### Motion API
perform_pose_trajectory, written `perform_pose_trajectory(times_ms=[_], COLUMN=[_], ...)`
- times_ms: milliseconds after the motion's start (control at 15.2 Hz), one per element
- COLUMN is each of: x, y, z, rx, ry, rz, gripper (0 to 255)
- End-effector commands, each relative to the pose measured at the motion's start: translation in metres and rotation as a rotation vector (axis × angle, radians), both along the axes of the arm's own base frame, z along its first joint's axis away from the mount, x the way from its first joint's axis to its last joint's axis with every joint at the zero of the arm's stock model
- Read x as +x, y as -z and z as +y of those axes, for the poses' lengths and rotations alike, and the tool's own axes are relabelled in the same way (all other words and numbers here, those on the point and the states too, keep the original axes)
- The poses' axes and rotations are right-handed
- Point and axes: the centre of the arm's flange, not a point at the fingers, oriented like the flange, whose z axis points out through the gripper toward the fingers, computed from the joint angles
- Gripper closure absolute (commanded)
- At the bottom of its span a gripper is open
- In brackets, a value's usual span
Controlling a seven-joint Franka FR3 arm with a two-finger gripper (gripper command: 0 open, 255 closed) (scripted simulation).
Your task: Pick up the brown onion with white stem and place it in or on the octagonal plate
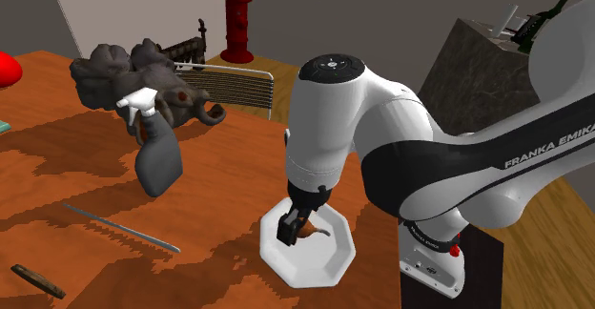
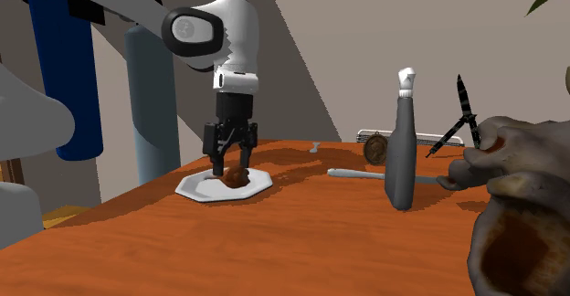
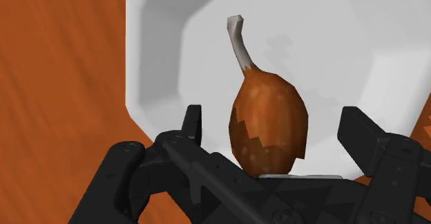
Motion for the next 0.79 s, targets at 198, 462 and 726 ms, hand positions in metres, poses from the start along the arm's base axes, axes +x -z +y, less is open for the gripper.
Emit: perform_pose_trajectory(times_ms=[198, 462, 726], x=[0.000, 0.001, 0.001], y=[-0.013, -0.050, -0.050], z=[0.001, 0.004, 0.004], rx=[0.000, 0.000, 0.000], ry=[0.000, 0.000, 0.000], rz=[0.000, 0.000, 0.000], gripper=[0, 0, 0])
